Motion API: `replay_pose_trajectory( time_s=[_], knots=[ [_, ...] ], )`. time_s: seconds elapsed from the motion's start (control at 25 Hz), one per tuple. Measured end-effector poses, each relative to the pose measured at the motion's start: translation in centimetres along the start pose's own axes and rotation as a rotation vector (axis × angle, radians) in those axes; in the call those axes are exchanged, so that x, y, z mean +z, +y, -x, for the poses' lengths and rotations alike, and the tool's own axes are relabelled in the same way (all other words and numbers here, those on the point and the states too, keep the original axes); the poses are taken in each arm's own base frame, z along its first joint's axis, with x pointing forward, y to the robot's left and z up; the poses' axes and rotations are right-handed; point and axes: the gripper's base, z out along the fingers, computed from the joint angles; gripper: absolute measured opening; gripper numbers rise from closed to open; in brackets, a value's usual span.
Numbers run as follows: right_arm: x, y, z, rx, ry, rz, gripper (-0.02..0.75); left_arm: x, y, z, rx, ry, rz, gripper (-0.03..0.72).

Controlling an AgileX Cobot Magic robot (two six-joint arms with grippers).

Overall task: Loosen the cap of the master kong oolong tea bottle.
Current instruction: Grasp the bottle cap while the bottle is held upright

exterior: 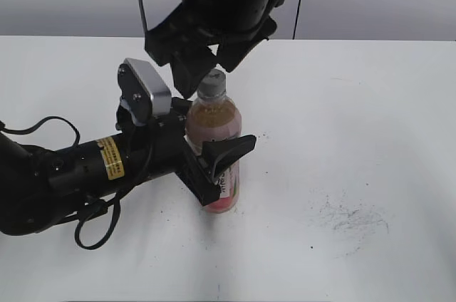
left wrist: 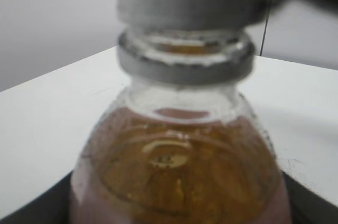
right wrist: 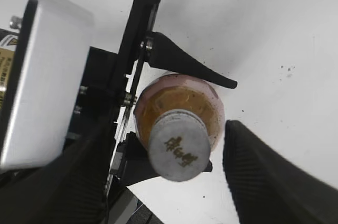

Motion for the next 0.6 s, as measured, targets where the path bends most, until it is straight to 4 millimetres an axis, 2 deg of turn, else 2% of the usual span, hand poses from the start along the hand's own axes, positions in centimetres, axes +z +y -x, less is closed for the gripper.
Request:
replay_pose_trajectory(
  time_s=[0.28, 0.6],
  knots=[
    [0.73, -0.28, 0.04, -0.008, 0.019, -0.024, 0.473, 0.00, 0.00, 0.00, 0.000, 0.000, 0.000, 0.442],
    [0.73, -0.40, 0.03, -0.039, 0.021, -0.037, 0.326, 0.00, 0.00, 0.01, 0.000, -0.001, 0.000, 0.442]
  ],
)
